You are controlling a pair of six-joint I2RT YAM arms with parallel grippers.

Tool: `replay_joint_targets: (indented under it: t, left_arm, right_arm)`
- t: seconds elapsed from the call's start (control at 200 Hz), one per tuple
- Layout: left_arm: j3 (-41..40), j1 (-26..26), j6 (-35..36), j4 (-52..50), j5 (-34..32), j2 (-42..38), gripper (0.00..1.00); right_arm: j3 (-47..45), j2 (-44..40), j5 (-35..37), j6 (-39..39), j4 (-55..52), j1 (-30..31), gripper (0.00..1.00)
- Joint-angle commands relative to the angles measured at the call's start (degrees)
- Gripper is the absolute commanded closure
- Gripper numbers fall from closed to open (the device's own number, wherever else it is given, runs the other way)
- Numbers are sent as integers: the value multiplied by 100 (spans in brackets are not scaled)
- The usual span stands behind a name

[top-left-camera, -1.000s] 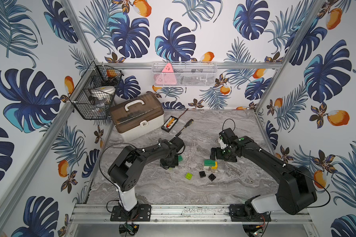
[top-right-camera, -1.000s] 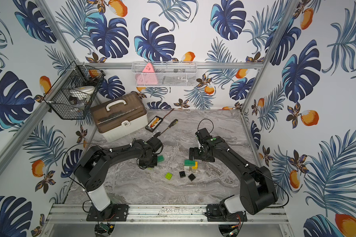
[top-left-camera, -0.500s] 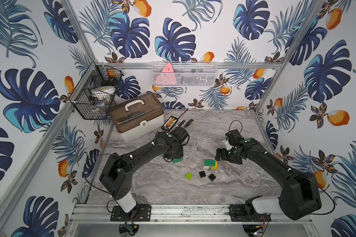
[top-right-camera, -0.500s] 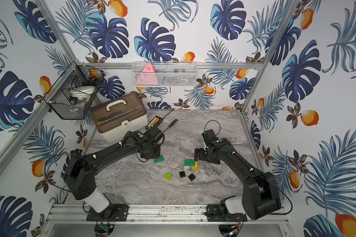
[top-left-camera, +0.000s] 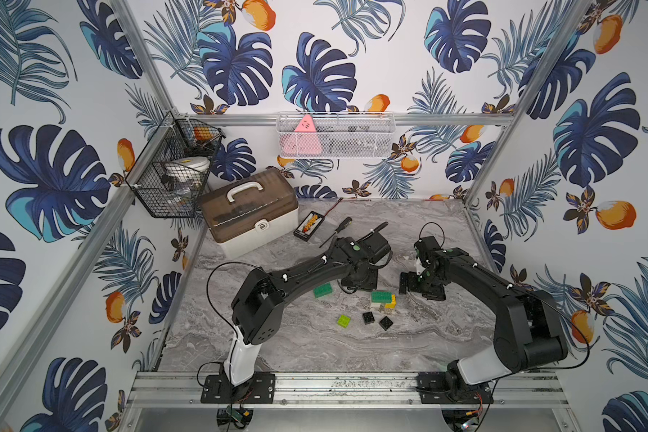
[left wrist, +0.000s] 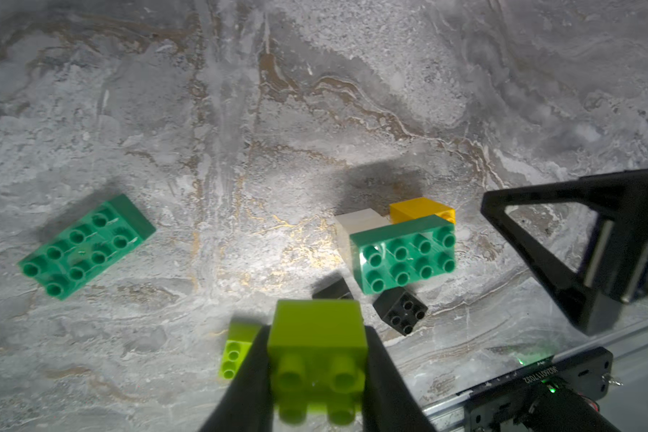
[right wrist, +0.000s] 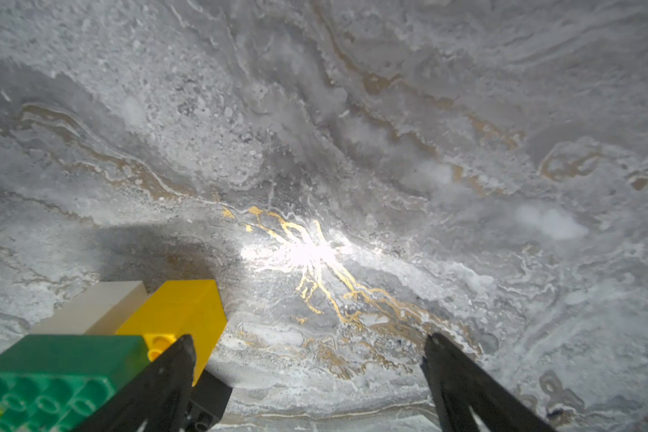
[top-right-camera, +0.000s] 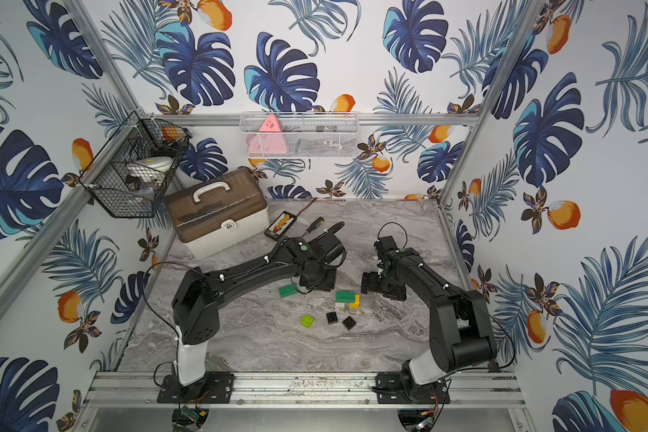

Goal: Assemble a giraffe with lego
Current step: Pick up the lego brick from the center of the board, then move the lego brick at the center of the board.

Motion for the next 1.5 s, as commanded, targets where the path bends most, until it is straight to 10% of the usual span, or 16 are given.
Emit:
replay_joint_targets:
  t: [0.0,1.126,1.491]
  left_arm:
    - [46,-5,-31,-23,-63,9,94]
    - [-476,276,539,314,487,-155,92]
    - [737,-3,1251,-431,371,643,91]
  right_arm:
    - [8,163,-81,-17,-7,-5,3]
    - [-444,509,-574,716,541,590,5]
    - [-526,-30,-694,606,623,611,5]
